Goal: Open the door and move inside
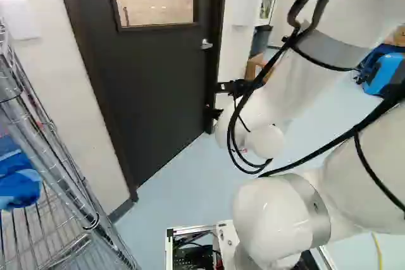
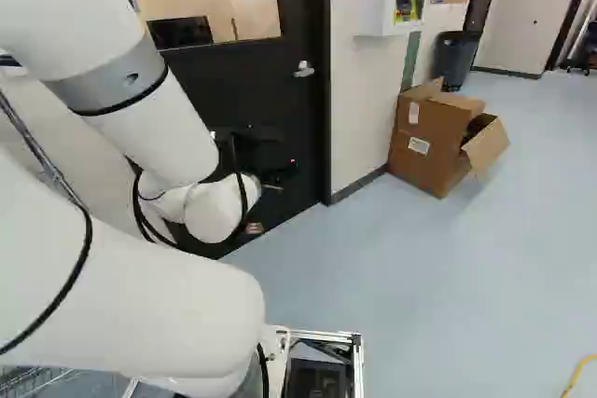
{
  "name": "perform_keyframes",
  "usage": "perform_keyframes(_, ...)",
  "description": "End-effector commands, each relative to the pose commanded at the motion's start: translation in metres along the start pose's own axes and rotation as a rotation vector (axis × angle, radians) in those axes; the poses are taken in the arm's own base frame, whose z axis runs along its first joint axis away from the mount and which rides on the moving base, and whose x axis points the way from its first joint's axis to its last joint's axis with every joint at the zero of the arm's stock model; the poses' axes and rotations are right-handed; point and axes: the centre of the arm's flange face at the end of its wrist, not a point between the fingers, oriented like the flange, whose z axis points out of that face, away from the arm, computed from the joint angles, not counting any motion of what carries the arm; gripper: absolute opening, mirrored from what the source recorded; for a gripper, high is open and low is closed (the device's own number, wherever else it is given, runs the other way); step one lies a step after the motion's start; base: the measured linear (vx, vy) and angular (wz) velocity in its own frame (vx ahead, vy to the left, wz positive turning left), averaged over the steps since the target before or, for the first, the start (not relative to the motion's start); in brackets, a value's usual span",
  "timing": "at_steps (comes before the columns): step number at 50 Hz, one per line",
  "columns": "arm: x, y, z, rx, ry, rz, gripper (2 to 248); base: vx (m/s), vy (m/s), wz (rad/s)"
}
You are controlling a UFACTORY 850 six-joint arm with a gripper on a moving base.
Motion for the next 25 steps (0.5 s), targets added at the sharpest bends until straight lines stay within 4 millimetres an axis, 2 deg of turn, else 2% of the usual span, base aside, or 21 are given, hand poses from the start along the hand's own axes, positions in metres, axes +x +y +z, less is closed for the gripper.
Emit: perform_keyframes(25,0.0000,0.0000,0.0000,0.000,0.000,0.000,247,0.069,0.002,-0.002)
